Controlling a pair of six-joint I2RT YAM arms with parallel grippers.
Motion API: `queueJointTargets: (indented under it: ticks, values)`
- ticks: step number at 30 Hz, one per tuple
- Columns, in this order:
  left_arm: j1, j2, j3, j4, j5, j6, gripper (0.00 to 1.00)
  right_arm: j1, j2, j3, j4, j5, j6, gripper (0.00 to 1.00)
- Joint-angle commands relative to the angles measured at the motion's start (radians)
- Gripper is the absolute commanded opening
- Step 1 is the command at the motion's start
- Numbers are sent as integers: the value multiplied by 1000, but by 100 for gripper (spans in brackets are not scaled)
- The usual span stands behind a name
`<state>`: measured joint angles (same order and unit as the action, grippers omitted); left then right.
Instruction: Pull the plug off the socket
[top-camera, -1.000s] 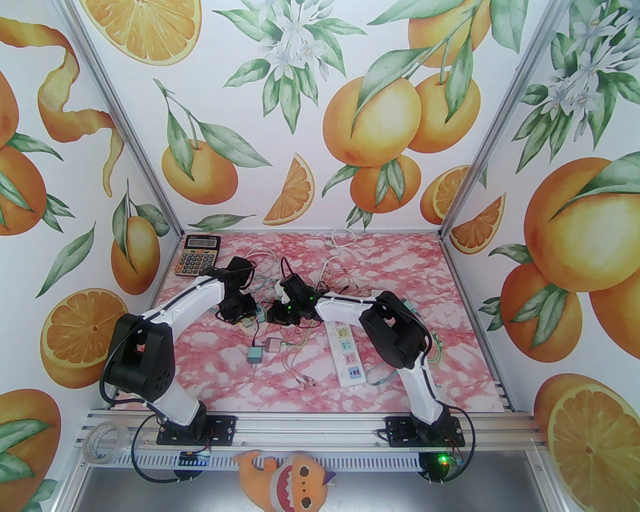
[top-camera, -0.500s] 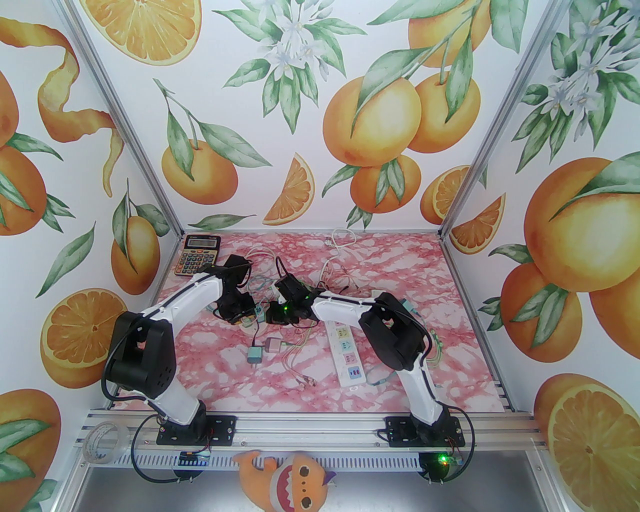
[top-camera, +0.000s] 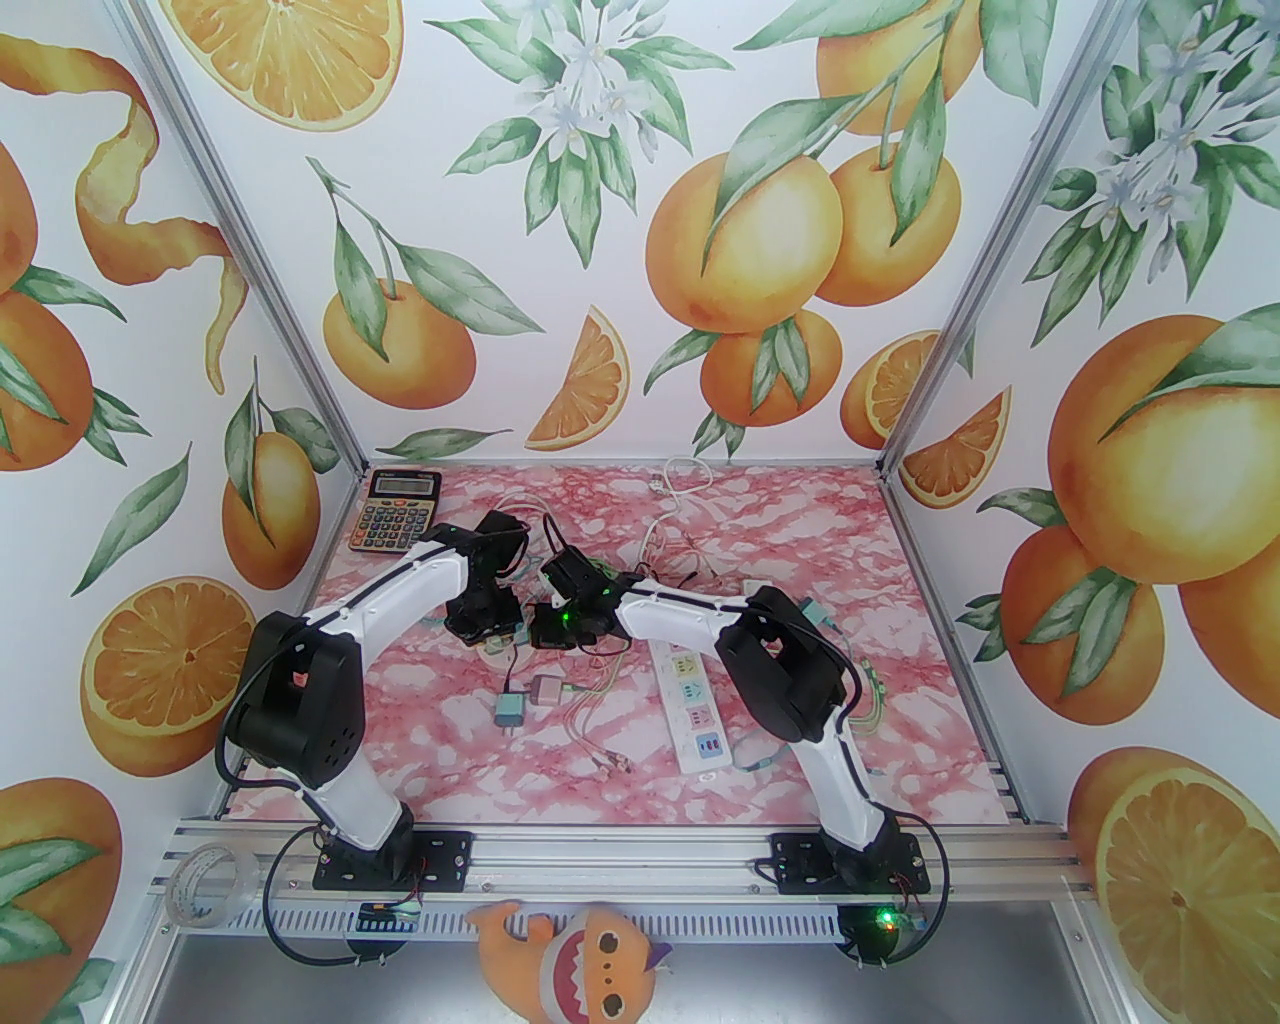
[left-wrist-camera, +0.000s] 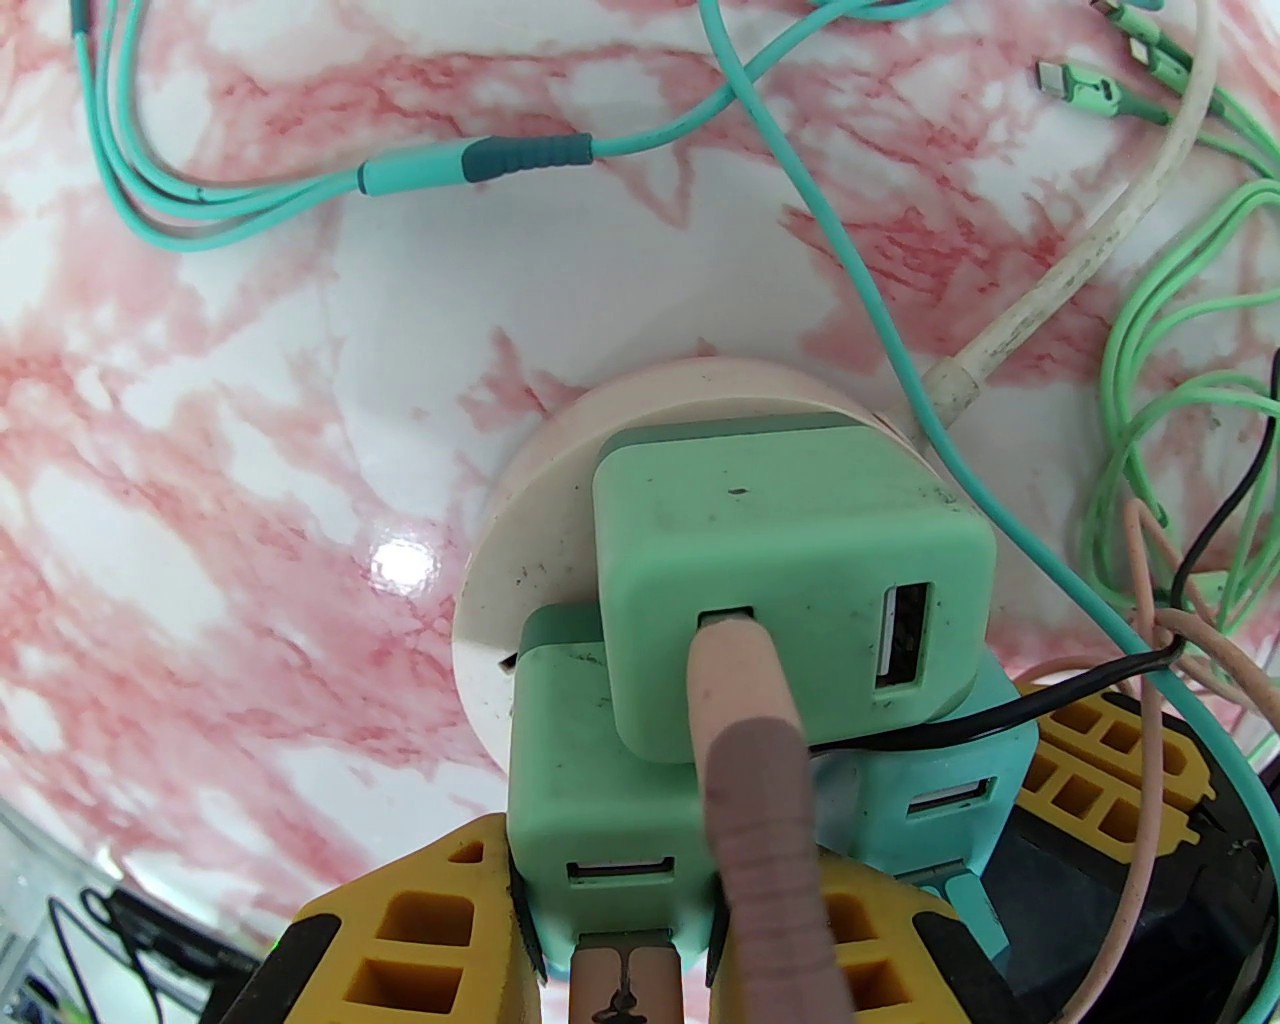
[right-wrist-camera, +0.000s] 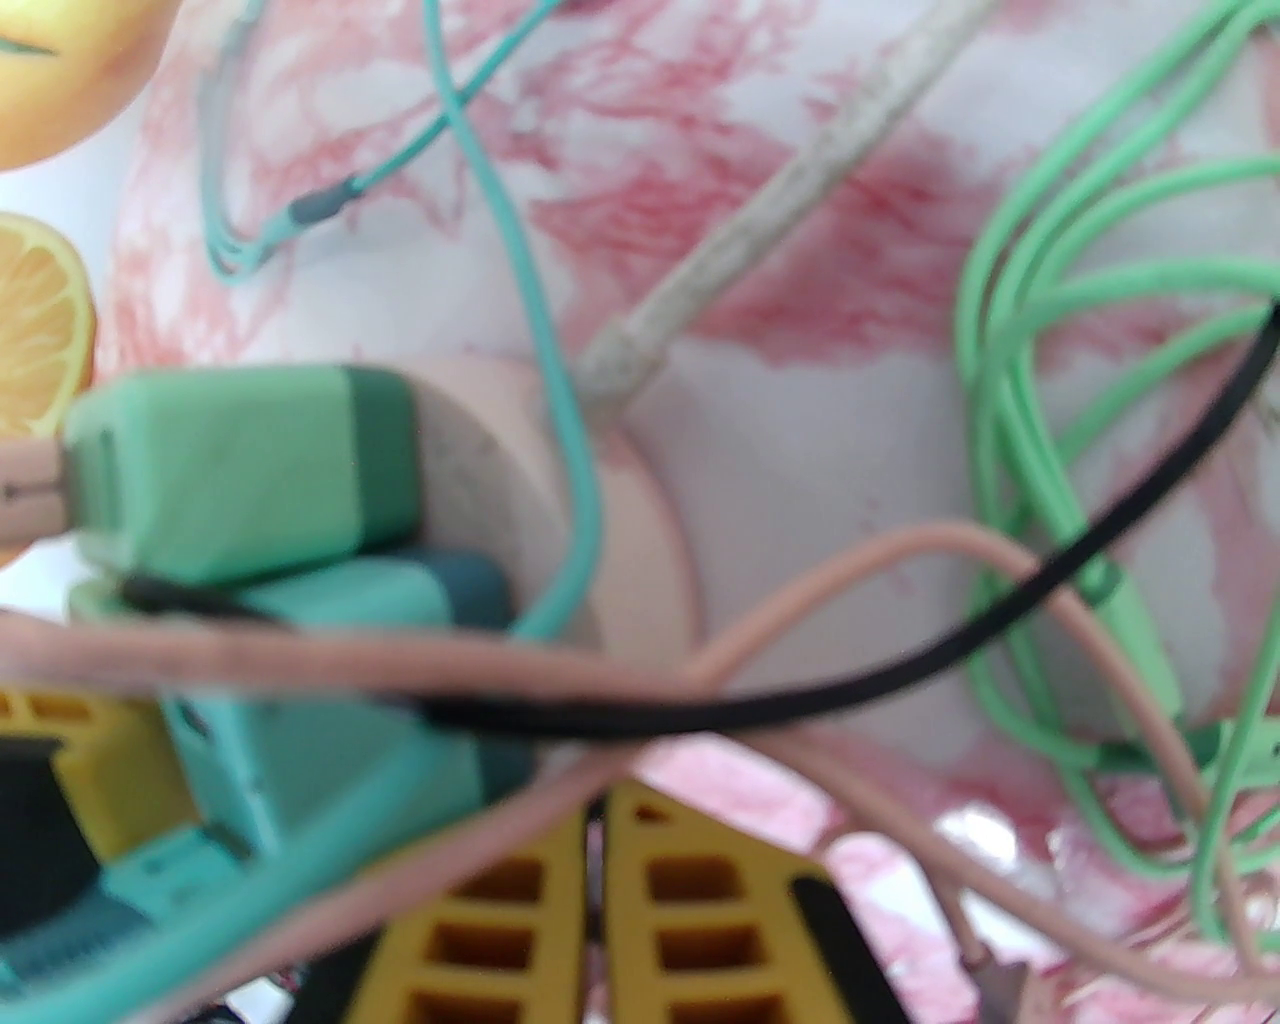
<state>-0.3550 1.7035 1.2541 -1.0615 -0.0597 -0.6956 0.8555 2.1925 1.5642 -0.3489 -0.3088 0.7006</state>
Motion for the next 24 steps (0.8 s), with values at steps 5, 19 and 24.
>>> queueJointTargets:
  ticks: [5,19,24]
  values:
    - [114,-81,-13,0,186,39,8,34,141,-53,-203,99,-42,7]
    - [-11,0,75,-114,-17,108,5,34,144,-27,-221,104,-53,7]
    - [-62,22,79,-120,-64,102,5,34,151,-17,-227,100,-54,7]
